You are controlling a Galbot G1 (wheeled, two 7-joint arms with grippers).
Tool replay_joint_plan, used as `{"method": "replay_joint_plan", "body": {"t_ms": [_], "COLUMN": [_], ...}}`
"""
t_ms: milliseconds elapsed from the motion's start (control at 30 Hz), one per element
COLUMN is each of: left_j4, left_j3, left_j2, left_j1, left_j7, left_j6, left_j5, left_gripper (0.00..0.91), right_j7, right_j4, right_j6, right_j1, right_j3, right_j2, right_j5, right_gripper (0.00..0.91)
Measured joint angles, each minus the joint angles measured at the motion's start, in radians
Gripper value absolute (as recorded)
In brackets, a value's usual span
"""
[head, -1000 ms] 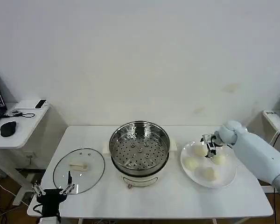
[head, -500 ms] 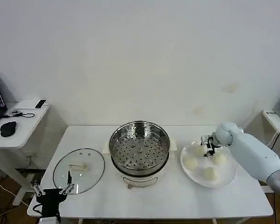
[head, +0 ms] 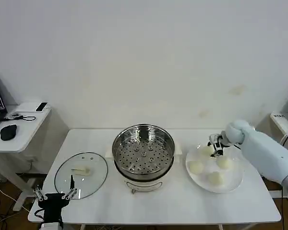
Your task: Take steamed baozi put them in steamer then cover it.
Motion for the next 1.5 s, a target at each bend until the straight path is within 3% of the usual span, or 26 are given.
{"method": "replay_joint_plan", "body": {"t_ms": [400,933,1133,1500], "left_j4": [0.010,0.002,-0.001,0.000], "left_j3": [-0.002,-0.026,-0.029,-0.042], "left_j2": [0.011,0.010,0.004,-0.002], "left_j1": [-0.015,-0.017,-0.014,-0.010], "left_j7": [0.001,0.003,0.004,0.002], "left_j6": [-0.005,-0.005,-0.005,-0.009], "left_j5": [-0.006,-0.017,-0.016,-0.017], "left_gripper": [0.907,0.907,0.907,0.907], "right_j7": [-0.034,-0.025,-0.015,0.040], "right_j4": [0.083,0.156,0.183,0.156], "right_j6": [0.000,0.025,0.075,0.239], "right_j1": [0.232,0.500,0.533,0.527], "right_j3": [-0.122,-0.352,-0.426,-0.525], "right_j2": [-0.016,0.181,0.259,0.360], "right_j5": [0.167,0.359,0.370,0.286], "right_gripper": [0.625,0.625,0.625,0.625]}}
